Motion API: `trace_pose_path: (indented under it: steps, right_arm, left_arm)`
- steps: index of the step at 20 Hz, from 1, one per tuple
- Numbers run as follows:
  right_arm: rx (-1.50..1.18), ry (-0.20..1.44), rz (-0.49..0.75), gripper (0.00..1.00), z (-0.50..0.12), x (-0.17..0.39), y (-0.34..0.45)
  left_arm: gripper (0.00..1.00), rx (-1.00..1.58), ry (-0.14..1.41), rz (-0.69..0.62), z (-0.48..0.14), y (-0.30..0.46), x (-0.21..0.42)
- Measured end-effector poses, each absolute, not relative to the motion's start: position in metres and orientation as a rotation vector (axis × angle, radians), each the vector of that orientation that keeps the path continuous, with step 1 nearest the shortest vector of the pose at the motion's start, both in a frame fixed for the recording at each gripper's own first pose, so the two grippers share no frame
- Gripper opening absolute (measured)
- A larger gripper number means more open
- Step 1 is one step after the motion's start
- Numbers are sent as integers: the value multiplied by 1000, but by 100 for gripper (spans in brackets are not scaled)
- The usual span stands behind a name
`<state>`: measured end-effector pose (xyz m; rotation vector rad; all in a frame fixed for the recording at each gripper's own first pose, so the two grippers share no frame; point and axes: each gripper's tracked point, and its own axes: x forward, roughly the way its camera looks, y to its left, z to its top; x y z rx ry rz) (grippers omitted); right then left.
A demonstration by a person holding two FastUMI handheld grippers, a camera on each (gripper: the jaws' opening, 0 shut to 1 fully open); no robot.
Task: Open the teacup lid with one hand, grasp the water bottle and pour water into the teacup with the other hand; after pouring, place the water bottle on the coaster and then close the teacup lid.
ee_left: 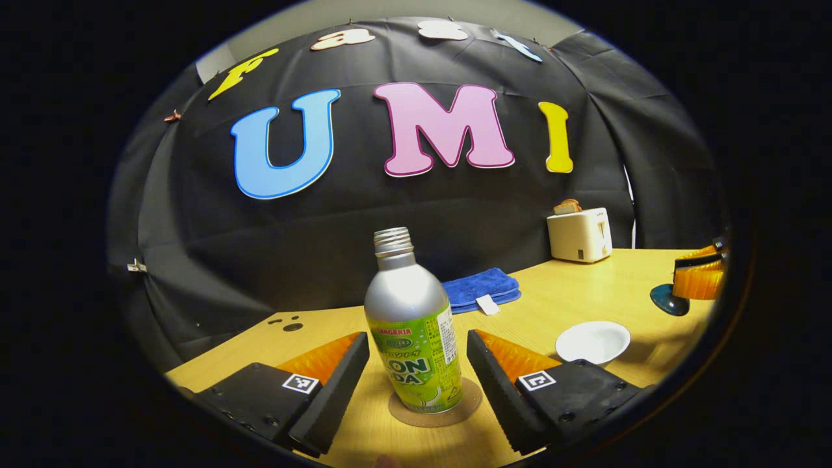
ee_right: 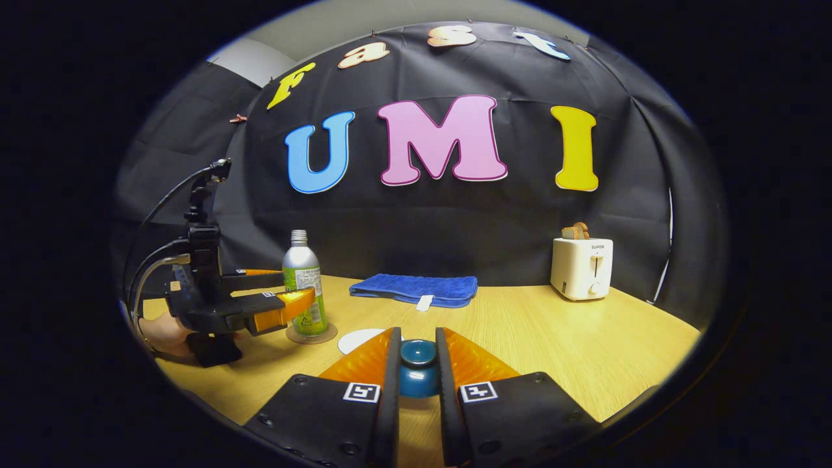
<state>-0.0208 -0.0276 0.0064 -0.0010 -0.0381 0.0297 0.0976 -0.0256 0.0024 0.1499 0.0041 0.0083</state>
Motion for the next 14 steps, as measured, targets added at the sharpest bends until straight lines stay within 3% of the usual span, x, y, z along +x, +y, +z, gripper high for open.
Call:
trace_pose_path:
  steps: [2, 3, 9, 14]
  right_arm:
    - [-1, -38, 30, 30, 7, -21, -27]
    - [0, -39, 32, 30, 6, -22, -27]
    - [0, -39, 31, 30, 6, -20, -27]
    - [0, -40, 31, 30, 6, -21, -27]
  left_arm:
    - [94, 113, 2, 11, 3, -24, 105]
    - [86, 96, 2, 8, 4, -24, 108]
    - [81, 63, 8, -41, 3, -28, 96]
    - [78, 290, -32, -84, 24, -33, 71]
